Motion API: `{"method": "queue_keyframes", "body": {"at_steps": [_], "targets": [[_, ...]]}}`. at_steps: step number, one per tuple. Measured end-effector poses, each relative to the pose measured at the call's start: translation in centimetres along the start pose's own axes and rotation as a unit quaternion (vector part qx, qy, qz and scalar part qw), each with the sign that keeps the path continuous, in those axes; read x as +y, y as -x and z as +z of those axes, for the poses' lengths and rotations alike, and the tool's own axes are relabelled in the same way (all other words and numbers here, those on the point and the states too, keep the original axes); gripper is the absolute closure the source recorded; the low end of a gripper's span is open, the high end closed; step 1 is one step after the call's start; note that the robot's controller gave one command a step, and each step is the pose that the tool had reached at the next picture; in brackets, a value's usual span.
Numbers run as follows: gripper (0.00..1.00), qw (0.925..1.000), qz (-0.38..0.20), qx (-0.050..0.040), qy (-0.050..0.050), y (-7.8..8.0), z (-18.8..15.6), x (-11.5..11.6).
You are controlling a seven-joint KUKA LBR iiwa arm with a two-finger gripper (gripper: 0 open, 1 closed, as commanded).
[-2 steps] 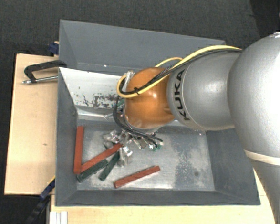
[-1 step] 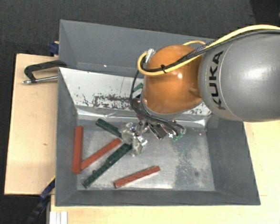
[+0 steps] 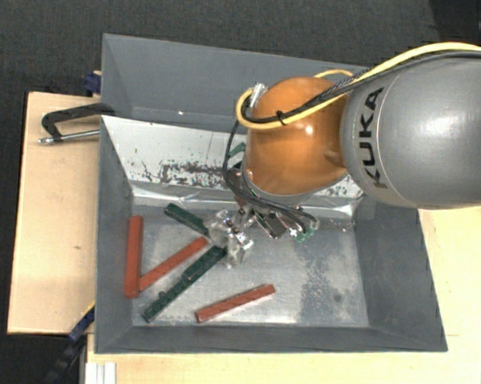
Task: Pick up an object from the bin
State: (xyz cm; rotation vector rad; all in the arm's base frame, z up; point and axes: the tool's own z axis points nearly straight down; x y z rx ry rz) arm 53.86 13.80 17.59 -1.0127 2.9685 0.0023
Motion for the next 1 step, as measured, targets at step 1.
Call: {"method": "queue_keyframes", "body": {"at_steps": [1], "targets": [[1.0,1.0,-0.001,-0.0002,0.0,-1.85,-7.6,0.71]]}}
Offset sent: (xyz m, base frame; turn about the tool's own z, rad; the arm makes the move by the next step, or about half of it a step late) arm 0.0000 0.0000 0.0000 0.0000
